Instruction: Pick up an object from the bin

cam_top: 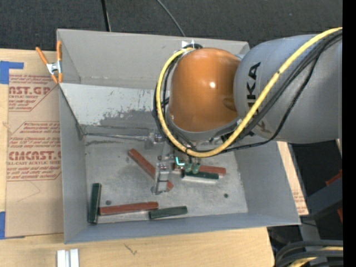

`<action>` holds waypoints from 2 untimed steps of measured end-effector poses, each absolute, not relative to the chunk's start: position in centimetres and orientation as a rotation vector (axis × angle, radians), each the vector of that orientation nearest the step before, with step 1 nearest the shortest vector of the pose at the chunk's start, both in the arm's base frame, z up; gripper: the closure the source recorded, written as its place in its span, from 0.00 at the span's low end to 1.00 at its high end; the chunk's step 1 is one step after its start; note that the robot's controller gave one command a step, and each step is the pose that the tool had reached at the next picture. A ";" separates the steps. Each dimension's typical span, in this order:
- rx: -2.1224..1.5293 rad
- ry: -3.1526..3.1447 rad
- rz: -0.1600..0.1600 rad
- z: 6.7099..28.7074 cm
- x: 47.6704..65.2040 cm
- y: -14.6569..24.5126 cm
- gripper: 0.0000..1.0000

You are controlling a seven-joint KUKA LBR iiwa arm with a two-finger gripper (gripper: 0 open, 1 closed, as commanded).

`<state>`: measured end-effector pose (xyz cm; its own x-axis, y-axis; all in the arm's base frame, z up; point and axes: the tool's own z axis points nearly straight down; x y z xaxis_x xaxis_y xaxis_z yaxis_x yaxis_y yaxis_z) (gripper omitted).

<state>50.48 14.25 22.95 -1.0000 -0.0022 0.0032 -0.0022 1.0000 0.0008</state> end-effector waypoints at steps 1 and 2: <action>0.196 -3.134 0.002 24.7 50.2 15.8 0.00; 0.367 -3.130 -0.005 20.5 51.9 13.3 0.00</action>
Offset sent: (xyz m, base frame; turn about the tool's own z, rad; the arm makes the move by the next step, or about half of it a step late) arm 0.0444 -0.0825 -0.1400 -0.2506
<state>51.95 13.30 20.48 -0.9728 -0.2313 -0.0106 -0.2313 0.9729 0.0019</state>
